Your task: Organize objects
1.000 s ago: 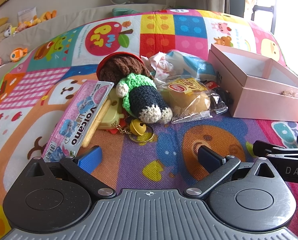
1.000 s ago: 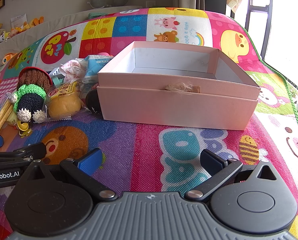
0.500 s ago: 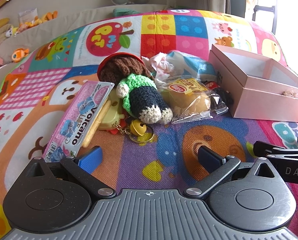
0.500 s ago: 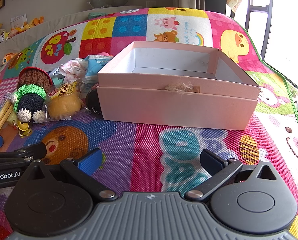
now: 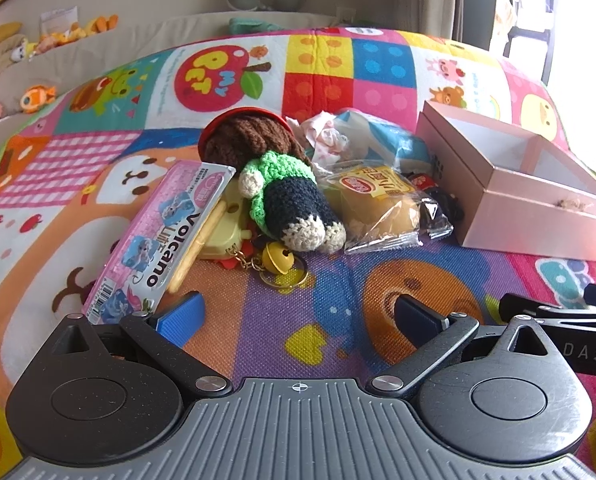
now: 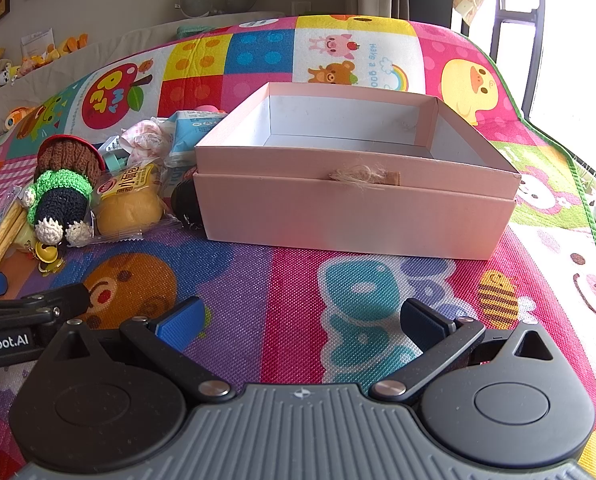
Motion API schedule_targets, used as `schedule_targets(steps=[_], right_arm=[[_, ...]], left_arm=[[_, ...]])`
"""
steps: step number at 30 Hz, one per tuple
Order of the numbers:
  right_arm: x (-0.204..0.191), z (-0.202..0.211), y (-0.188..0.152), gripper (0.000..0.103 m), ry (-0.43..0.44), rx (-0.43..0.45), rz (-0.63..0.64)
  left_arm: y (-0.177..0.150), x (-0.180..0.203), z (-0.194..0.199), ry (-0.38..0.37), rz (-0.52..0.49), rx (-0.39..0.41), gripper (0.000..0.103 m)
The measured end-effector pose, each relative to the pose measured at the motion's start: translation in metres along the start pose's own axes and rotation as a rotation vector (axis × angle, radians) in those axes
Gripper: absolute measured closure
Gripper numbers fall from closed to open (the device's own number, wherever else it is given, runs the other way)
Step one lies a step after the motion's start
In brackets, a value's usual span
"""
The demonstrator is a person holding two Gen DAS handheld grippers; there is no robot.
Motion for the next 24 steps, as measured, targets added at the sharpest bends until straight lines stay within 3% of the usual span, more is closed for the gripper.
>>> schedule_targets(steps=[4, 6, 9, 11, 14, 16, 19, 21, 22, 23, 24], right_arm=[[0.0, 0.0, 0.0, 0.0, 0.0, 0.0, 0.0], [0.0, 0.0, 0.0, 0.0, 0.0, 0.0, 0.0], [0.0, 0.0, 0.0, 0.0, -0.001, -0.001, 0.0], [0.0, 0.0, 0.0, 0.0, -0.001, -0.001, 0.001], [0.0, 0.0, 0.0, 0.0, -0.001, -0.001, 0.001], [0.0, -0.001, 0.0, 0.0, 0.0, -0.001, 0.0], [0.001, 0.0, -0.002, 0.0, 0.004, 0.0, 0.004], [0.001, -0.006, 0.002, 0.0, 0.027, -0.003, 0.027], [0.003, -0.004, 0.002, 0.0, 0.047, -0.01, 0.041], [0.006, -0.004, 0.002, 0.0, 0.073, -0.021, 0.053], [0.009, -0.003, 0.003, 0.0, 0.092, -0.029, 0.058]], left_arm=[[0.004, -0.008, 0.019, -0.069, 0.016, 0.002, 0.0], [0.013, -0.013, 0.041, -0.11, 0.001, 0.087, 0.0], [0.035, -0.028, 0.074, -0.091, -0.082, 0.297, 0.0], [0.047, -0.041, 0.075, -0.082, -0.14, 0.352, 0.0], [0.054, -0.05, 0.045, -0.027, -0.235, 0.242, 0.0], [0.051, -0.053, 0.028, -0.039, -0.26, 0.157, 0.0], [0.043, -0.062, 0.012, -0.065, -0.216, 0.062, 0.0], [0.043, -0.067, 0.009, -0.076, -0.185, 0.054, 0.005], [0.044, -0.07, 0.009, -0.085, -0.173, 0.062, 0.019], [0.046, -0.071, 0.008, -0.088, -0.167, 0.064, 0.041], [0.046, -0.07, 0.007, -0.096, -0.166, 0.058, 0.05]])
Point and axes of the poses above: each gripper's, at about its wrist camera, not at the fingertips, and z roughly against the way its jaws point, x to its right, y to its top, the point moved 4 cm from there along -z, roughly the way its jaws point, and after that the axes turned 15 degrees about z, right-handed, at the moved point
